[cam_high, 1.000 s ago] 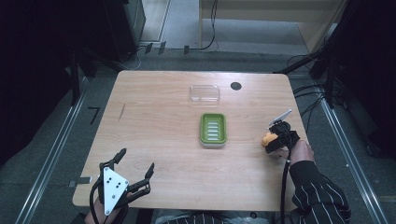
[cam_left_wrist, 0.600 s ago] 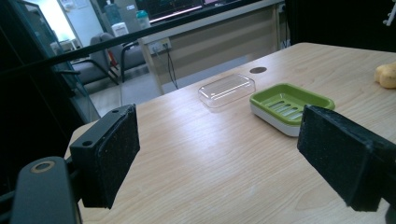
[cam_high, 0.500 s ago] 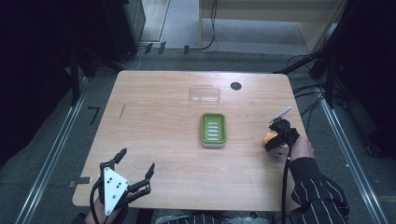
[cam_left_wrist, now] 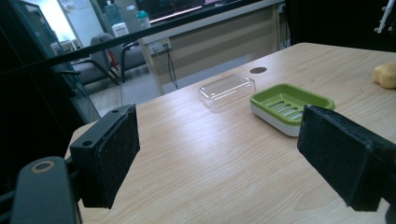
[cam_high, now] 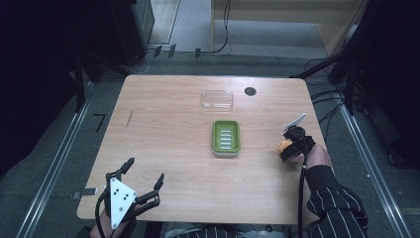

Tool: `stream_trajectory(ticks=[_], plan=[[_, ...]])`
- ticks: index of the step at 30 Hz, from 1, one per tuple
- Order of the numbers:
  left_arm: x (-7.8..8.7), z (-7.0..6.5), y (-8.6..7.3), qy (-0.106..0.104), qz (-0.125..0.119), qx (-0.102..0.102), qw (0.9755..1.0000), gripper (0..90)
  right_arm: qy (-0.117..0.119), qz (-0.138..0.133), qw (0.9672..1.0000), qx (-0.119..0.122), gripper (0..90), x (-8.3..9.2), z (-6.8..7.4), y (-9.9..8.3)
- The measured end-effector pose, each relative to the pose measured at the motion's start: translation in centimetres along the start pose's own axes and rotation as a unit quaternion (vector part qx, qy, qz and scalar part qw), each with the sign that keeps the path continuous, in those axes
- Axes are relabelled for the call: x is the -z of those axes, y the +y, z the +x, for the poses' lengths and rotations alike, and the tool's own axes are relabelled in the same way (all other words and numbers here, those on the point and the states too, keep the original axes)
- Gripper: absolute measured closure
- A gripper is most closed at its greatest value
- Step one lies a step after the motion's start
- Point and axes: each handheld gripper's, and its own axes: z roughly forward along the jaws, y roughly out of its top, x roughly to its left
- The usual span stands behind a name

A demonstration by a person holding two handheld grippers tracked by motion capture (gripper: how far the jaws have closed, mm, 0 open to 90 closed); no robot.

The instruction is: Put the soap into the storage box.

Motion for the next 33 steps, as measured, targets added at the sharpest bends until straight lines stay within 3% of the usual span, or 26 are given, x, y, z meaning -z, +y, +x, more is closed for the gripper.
stream_trajectory(ticks=[17,33], plan=[[0.0,0.0,0.0,0.001,-0.001,0.003,1.0,13.0,0.004,-0.011,0.9999,0.011,39.6,0.4,-0.1,-0.2],[0.0,0.1,0.0,0.002,-0.001,0.004,1.0,13.0,0.01,-0.032,0.9981,0.052,39.6,2.0,1.7,-0.3]])
